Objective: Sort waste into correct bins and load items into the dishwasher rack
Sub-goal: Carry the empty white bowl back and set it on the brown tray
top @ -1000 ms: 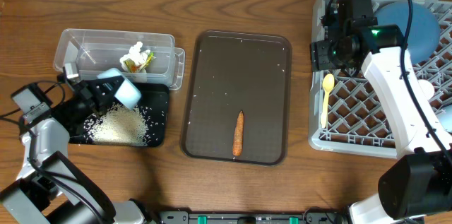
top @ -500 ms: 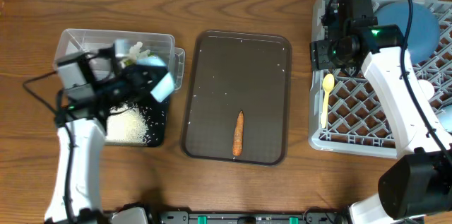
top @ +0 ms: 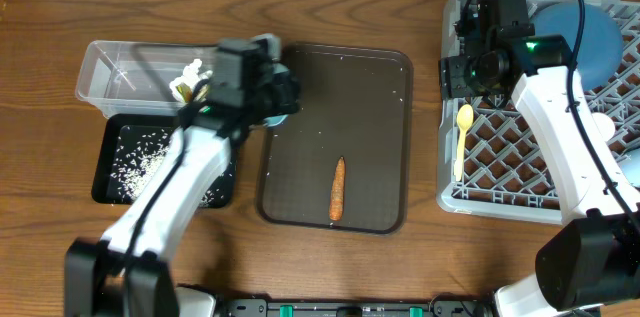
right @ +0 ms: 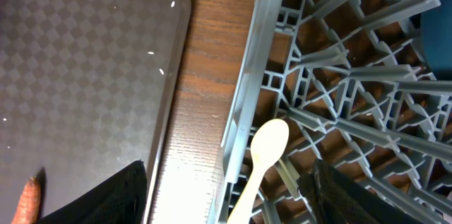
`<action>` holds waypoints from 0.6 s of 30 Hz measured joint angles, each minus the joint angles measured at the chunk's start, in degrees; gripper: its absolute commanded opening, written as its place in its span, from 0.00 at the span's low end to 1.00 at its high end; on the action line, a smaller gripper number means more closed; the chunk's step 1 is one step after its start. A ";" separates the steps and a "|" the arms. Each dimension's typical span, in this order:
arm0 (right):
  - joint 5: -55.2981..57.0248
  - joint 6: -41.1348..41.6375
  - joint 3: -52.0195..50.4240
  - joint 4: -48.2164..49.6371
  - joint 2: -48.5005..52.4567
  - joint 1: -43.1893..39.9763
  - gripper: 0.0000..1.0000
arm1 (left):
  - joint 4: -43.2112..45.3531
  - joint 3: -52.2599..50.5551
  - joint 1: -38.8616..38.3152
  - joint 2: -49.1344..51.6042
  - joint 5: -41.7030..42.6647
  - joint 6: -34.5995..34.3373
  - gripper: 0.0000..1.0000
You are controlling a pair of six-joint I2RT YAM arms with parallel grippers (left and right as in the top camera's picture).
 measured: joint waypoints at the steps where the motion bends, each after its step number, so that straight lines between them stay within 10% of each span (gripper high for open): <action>1: 0.00 0.02 0.00 -0.02 0.00 0.00 0.72 | -0.07 1.60 -1.20 1.99 -0.70 0.20 0.06; 18: 0.00 0.11 0.00 -0.28 0.00 0.00 0.74 | 1.42 10.91 -13.03 23.04 -3.41 3.96 0.17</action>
